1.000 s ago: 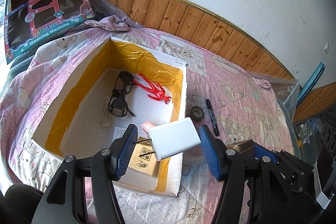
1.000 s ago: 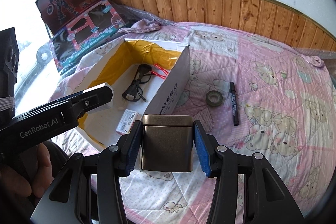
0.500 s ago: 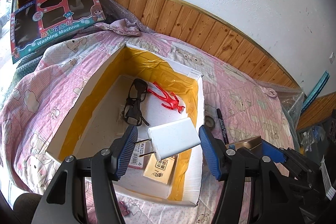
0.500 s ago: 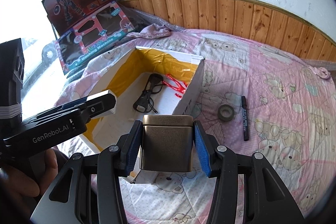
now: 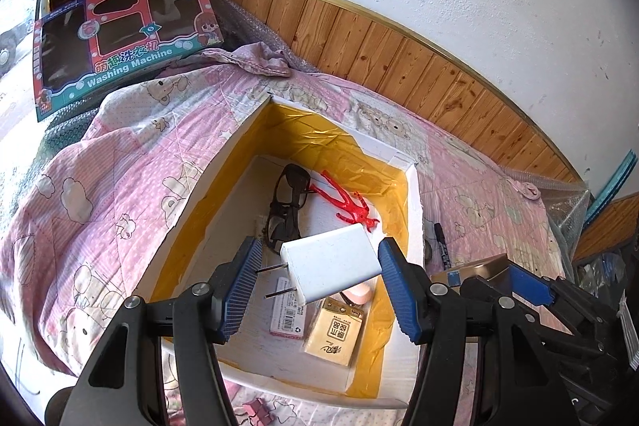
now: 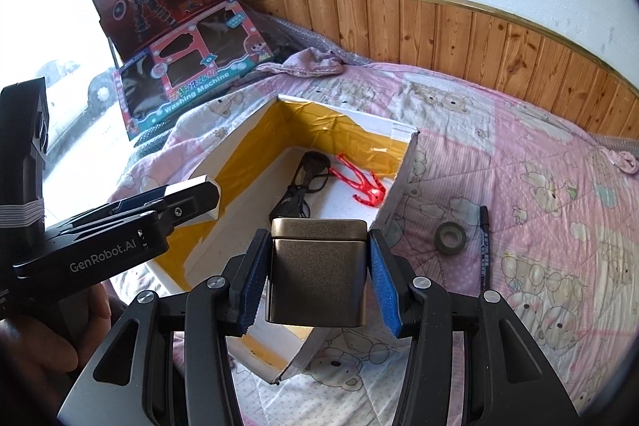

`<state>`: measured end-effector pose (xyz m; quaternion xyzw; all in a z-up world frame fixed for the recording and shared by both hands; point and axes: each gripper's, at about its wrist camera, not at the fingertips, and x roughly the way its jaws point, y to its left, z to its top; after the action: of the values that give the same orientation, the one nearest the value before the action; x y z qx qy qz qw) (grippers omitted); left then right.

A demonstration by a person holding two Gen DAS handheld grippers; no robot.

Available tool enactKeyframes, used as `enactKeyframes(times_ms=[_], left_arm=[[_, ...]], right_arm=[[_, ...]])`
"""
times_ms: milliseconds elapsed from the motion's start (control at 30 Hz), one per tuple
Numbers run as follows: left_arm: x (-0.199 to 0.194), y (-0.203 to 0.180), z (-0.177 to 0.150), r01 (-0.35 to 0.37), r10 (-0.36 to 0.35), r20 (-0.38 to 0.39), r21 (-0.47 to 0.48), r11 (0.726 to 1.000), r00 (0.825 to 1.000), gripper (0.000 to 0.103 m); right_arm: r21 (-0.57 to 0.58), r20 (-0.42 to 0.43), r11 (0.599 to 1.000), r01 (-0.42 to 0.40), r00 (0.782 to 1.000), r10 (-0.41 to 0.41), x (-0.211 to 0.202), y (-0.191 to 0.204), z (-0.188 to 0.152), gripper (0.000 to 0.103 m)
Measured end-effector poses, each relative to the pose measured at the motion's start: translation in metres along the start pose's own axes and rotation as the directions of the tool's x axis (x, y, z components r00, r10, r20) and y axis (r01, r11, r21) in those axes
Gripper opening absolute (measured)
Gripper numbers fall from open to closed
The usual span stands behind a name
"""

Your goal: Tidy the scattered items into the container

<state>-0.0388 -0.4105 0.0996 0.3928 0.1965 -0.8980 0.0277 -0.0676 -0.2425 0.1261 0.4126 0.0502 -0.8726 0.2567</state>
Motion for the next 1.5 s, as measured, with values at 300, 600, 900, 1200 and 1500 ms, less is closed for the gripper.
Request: enactKeyframes(times_ms=[300, 600, 900, 1200, 1500], left_arm=[[0.014, 0.017, 0.007, -0.033, 0.032, -0.031, -0.011, 0.999, 0.999, 0.061], [0.036, 0.032, 0.008, -0.054, 0.051, -0.094, -0.033, 0.998, 0.994, 0.061], [0.063, 0.040, 0.005, -0.086, 0.081, -0.149, -0.030, 0.996, 0.986, 0.061], [0.080, 0.047, 0.003, -0.106, 0.095, -0.187, -0.045, 0.993, 0.978, 0.062], [0.076, 0.041, 0.003, -0.090, 0.079, -0.185, -0.056, 0.994, 0.980, 0.063]], right_arm=[[-0.030, -0.012, 0.999, -0.014, 1.000, 0.014, 0.023, 0.006, 0.020, 0.051], [-0.057, -0.052, 0.998, -0.027, 0.998, 0.024, 0.059, 0.007, 0.038, 0.051], [-0.086, -0.106, 0.996, -0.005, 0.994, -0.004, 0.102, 0.002, 0.045, 0.051], [-0.093, -0.125, 0.995, -0.026, 0.992, 0.014, 0.134, -0.003, 0.053, 0.052], [-0.039, -0.092, 0.996, -0.080, 0.993, 0.076, 0.108, -0.018, 0.048, 0.051]])
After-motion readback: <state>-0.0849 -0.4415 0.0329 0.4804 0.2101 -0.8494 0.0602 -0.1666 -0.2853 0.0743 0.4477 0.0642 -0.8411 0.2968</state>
